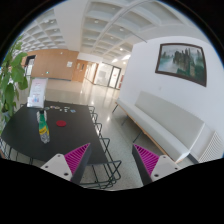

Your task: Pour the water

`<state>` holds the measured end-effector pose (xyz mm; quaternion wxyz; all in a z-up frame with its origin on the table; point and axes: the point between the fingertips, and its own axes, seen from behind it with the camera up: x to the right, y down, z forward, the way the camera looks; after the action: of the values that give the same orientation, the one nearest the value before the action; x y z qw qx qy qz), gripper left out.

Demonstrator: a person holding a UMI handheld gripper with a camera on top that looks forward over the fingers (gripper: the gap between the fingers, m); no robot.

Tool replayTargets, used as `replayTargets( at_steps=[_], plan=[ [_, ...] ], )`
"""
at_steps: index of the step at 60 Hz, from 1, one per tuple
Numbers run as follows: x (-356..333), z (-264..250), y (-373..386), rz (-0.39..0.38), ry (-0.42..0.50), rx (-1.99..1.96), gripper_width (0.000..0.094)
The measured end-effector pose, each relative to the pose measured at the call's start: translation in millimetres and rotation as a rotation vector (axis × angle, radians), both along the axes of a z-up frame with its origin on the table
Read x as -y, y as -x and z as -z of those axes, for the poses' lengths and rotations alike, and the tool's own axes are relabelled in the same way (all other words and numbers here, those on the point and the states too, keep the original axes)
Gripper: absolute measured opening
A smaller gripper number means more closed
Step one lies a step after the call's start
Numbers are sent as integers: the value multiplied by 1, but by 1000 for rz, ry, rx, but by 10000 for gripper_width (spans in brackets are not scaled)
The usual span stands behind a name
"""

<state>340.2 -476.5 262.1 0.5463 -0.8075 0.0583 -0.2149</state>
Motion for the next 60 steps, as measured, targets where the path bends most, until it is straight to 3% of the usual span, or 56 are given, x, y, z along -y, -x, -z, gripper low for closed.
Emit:
replayTargets(
  at_steps=[19, 33, 47, 60],
  plan=[
    [-8, 61, 22, -47, 89, -36, 853],
    [-52, 149, 110, -206, 135, -127, 854],
    [-136, 195, 230, -341, 71, -176, 854],
    [-239, 203, 287, -351, -20, -279, 855]
  ],
)
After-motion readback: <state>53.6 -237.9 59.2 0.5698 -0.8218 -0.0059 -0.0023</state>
